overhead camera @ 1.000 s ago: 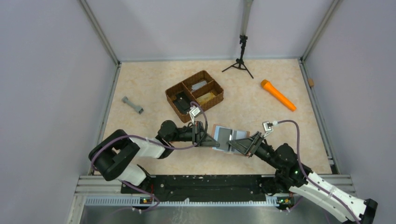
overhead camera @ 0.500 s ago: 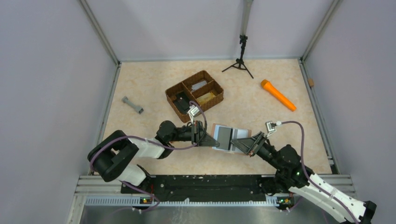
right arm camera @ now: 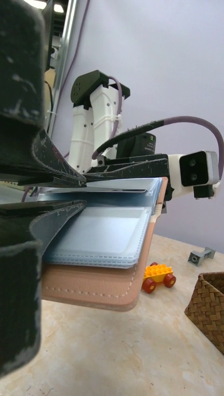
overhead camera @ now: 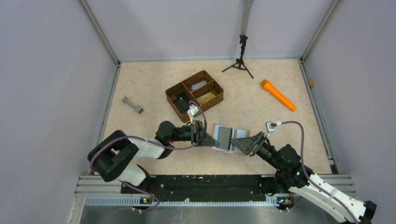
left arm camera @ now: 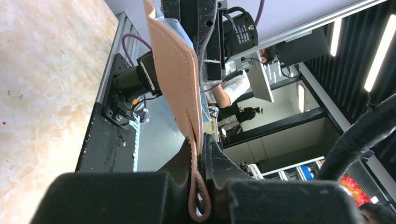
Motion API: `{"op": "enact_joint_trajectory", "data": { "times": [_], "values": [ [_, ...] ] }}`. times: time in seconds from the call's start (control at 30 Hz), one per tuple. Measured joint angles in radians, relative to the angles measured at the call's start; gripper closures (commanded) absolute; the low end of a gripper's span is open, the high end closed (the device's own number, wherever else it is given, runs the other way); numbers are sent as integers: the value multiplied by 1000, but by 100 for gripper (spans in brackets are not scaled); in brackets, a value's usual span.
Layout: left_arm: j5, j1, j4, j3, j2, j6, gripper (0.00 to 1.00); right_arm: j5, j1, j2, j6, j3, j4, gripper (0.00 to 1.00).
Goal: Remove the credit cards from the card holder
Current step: Remove the credit card from the card holder.
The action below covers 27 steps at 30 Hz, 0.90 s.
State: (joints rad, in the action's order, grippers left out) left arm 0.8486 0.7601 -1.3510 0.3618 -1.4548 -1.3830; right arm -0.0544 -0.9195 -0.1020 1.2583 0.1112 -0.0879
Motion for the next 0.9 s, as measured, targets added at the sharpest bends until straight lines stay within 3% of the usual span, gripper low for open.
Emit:
{"op": "enact_joint_trajectory", "data": {
  "times": [0.27,0.37,0.53,0.7,0.8,0.9],
  "values": [
    [0,0,-4,0,0,-3,100,11,0,-26,0,0,-39,88],
    [1,0,-4,0,0,-2,100,17,0,-34,0,0,-54,99],
    [8,-1,-3,0,-1,-2,100,23,0,-69,0,0,-76,100],
    [11,-4,2,0,0,8,89,24,0,-81,-1,0,-89,100],
    [11,-5,22,0,12,23,74,31,2,-82,-2,0,-90,100],
    [11,-1,29,0,28,33,69,43,2,-80,-2,0,-79,100]
  ]
}}
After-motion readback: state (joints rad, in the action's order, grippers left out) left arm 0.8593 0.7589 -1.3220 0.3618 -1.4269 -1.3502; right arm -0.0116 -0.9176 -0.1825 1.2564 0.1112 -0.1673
